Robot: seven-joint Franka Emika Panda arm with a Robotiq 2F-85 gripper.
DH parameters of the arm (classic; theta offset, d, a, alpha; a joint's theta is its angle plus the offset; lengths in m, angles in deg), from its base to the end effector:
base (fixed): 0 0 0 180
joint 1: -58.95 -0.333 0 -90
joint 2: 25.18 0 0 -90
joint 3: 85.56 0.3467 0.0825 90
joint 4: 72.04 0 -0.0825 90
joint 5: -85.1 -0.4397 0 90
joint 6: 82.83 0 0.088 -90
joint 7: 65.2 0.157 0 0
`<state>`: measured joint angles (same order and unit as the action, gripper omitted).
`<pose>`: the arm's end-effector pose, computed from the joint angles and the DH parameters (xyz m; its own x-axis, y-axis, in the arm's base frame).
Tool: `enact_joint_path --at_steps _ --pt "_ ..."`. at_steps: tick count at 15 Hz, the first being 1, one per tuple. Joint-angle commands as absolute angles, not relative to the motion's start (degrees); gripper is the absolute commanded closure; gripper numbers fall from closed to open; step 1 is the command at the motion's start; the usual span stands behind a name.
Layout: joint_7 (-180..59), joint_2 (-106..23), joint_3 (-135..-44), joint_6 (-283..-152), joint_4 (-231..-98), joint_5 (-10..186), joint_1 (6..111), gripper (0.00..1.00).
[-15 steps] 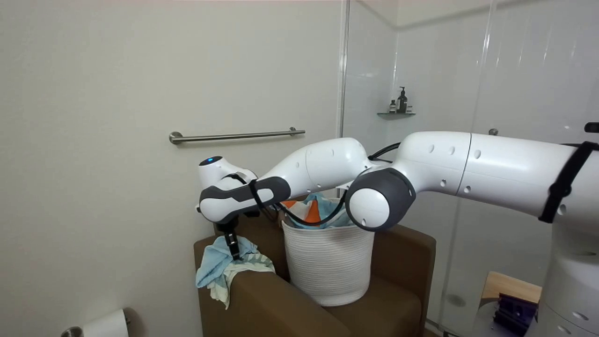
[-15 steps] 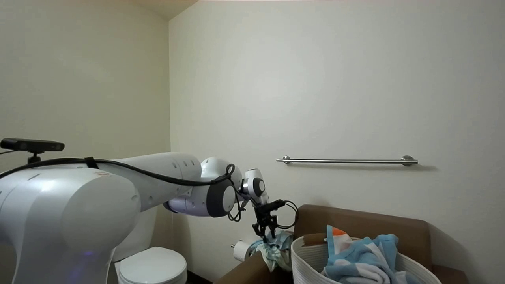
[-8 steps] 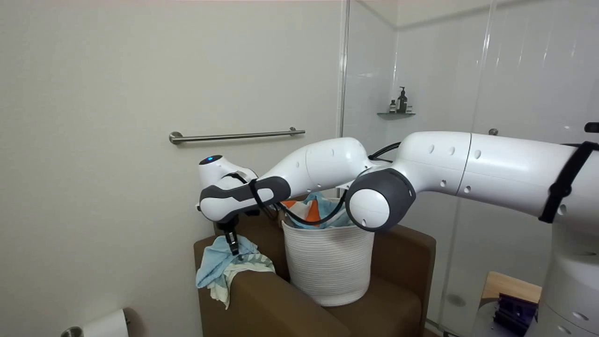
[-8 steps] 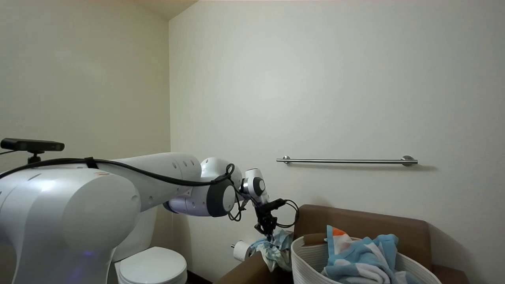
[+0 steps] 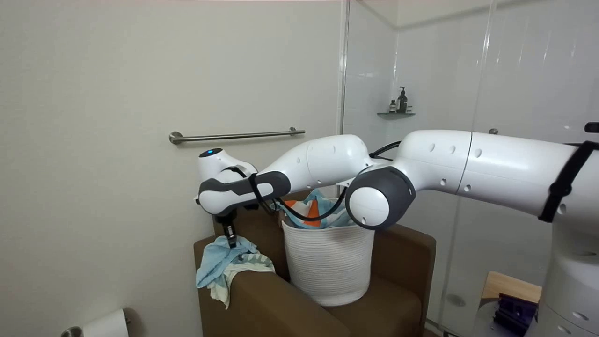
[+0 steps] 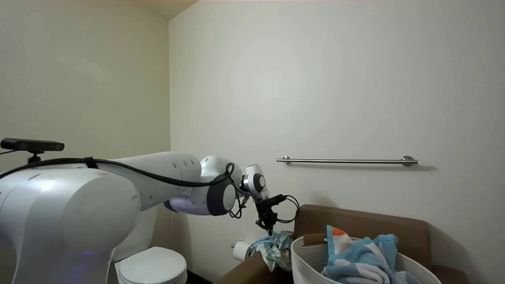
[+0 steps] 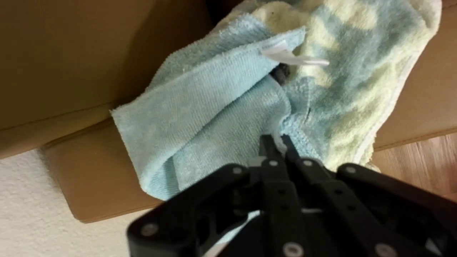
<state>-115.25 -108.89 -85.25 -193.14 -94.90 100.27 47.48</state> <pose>0.8856 0.1504 0.0955 0.4103 0.8989 -0.1535 0.9039 -0.3785 0.1992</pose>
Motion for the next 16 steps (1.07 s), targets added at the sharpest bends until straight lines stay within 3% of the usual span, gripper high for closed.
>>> enact_joint_path --at_steps 1,16 --pt "-119.1 -105.6 -84.6 -191.9 -95.2 100.1 47.9 0.97" --pt "-122.6 -91.9 -84.2 -192.8 -91.7 99.8 49.1 0.97"
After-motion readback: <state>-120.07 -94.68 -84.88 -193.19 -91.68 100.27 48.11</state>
